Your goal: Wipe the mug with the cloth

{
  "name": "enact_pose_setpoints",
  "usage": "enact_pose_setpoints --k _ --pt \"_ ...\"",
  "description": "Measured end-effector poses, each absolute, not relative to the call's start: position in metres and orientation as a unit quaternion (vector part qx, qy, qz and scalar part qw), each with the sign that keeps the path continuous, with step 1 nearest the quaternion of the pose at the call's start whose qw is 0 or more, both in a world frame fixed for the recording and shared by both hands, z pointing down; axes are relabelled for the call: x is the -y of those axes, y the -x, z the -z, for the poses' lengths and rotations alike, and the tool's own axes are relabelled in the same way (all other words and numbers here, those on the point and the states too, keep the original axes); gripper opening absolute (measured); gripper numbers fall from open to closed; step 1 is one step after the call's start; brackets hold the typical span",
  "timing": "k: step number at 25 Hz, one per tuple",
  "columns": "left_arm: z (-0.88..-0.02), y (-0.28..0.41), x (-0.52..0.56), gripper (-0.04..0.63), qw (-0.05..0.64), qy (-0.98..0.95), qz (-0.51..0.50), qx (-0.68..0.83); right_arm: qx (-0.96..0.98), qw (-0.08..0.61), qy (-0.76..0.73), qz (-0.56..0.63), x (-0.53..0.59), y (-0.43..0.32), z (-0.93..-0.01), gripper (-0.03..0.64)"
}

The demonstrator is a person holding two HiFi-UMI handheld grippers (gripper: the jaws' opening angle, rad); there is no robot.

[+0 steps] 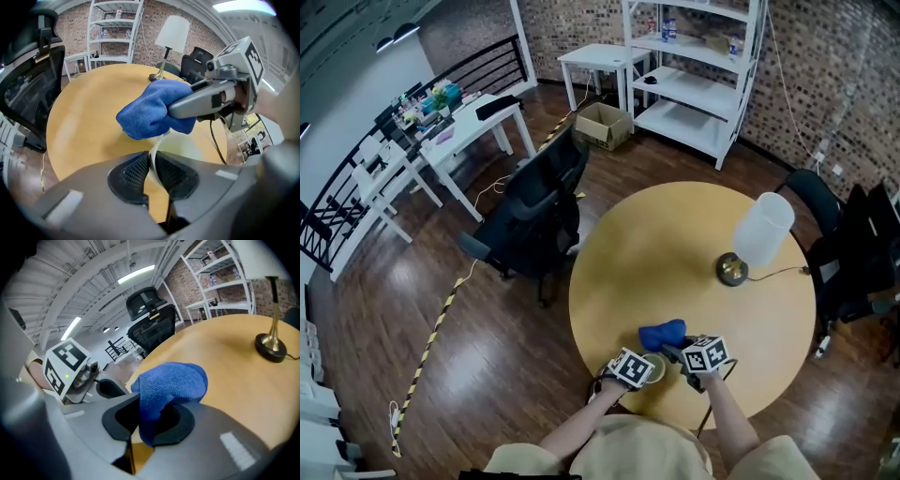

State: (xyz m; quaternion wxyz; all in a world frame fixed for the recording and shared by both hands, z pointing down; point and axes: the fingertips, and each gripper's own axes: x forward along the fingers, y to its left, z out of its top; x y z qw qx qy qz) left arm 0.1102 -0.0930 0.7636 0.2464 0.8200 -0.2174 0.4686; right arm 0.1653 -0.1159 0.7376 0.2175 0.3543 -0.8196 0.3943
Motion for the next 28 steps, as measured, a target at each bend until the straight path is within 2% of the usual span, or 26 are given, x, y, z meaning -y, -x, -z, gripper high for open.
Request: enact_pose_setpoints --k 3,12,15,22,28 --pt "-0.767 -0.106 0.09 0.031 0.242 -0.816 -0.477 0.22 0.791 0.215 -0.382 -0.426 0.124 -0.182 -0.755 0.055" --pt "-0.772 -0.101 0.091 0.031 0.251 -0.808 -0.475 0.242 0.748 0.117 -0.357 -0.547 0.118 -0.181 -0.796 0.051" --pt "-0.77 -0.103 0.088 0.035 0.247 -0.81 -0.472 0.246 0.739 0.106 -0.342 -0.571 0.104 -0.176 -0.809 0.051" --pt "-0.779 -0.104 0.08 0.052 0.267 -0.806 -0.465 0.251 0.773 0.165 -0.336 -0.512 0.085 -0.175 -0.811 0.051" --pt "-0.775 -0.108 0.081 0.058 0.248 -0.816 -0.46 0.247 0.771 0.123 -0.408 -0.473 0.096 -0.21 -0.78 0.051"
